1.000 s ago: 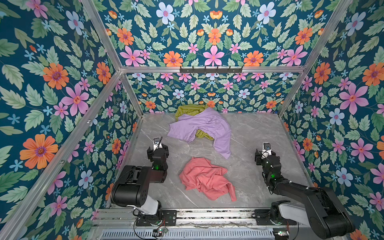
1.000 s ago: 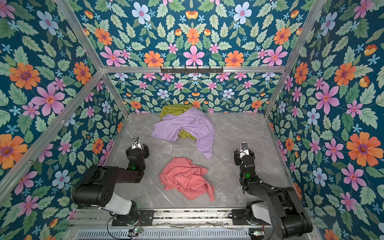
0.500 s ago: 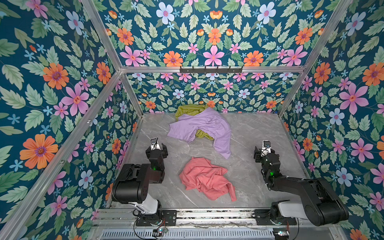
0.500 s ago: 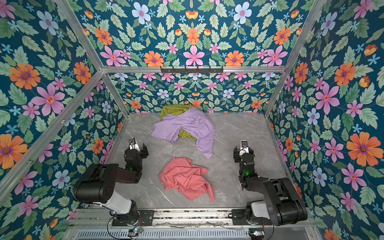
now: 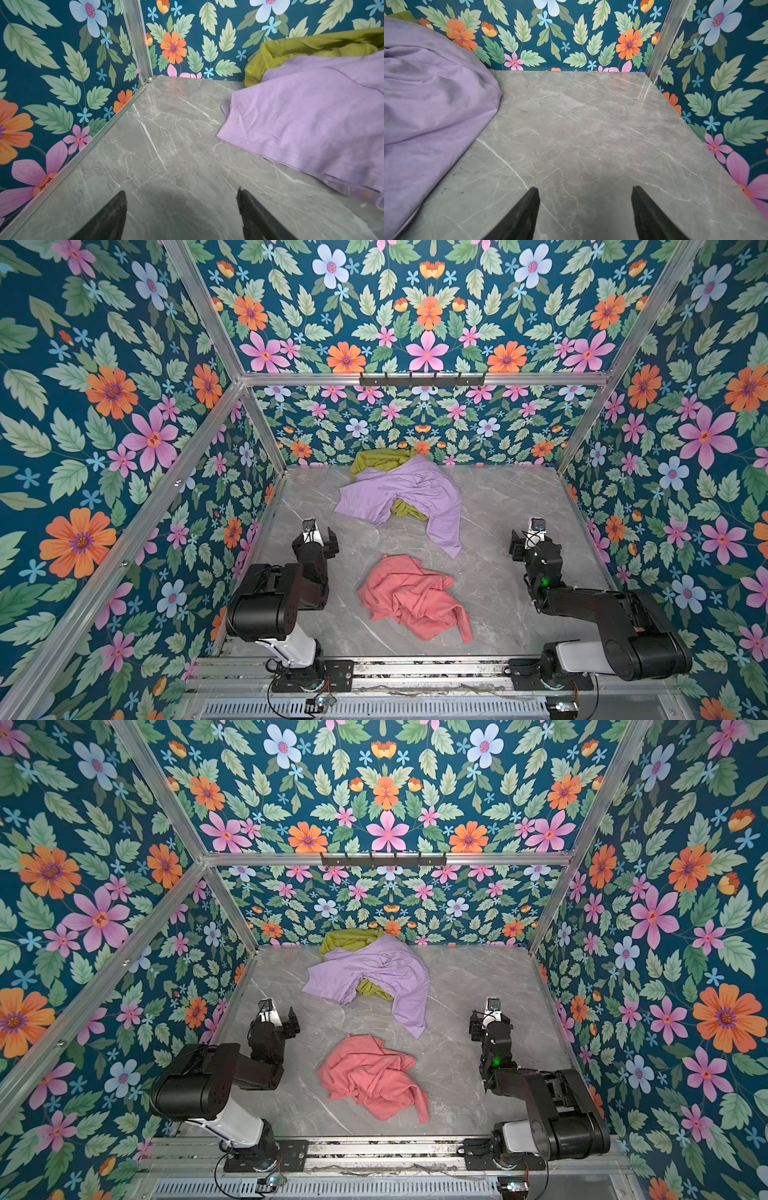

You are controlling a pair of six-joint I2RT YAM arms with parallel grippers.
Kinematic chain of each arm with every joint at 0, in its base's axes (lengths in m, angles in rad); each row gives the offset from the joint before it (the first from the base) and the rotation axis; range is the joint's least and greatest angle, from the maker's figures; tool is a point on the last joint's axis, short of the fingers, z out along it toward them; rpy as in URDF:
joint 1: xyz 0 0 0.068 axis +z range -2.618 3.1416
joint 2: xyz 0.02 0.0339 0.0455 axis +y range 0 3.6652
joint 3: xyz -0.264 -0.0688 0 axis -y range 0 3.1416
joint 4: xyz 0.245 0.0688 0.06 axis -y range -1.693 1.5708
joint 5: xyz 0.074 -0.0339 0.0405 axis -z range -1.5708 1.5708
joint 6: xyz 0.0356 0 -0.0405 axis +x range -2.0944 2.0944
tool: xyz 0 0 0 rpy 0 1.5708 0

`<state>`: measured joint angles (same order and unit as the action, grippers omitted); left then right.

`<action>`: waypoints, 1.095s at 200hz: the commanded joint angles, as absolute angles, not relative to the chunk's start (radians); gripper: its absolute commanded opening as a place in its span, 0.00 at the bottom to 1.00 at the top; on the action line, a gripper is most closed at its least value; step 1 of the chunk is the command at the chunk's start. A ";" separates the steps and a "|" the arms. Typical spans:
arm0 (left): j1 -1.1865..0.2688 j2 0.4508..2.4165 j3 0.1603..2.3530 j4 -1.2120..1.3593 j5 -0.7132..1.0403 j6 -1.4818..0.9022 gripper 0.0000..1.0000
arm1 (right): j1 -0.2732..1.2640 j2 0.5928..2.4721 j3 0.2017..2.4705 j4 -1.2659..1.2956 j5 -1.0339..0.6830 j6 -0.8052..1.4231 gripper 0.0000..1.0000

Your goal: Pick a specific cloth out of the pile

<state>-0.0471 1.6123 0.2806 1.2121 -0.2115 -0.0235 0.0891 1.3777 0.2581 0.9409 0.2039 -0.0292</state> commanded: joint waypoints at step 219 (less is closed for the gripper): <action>-0.045 1.615 0.275 1.276 -0.210 -0.008 1.00 | -0.037 1.438 0.313 0.873 -0.044 0.040 0.99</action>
<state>-0.0467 1.6150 0.2737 1.2419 -0.2108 -0.0196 -0.0380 1.4418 0.3111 0.8764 -0.0418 0.0334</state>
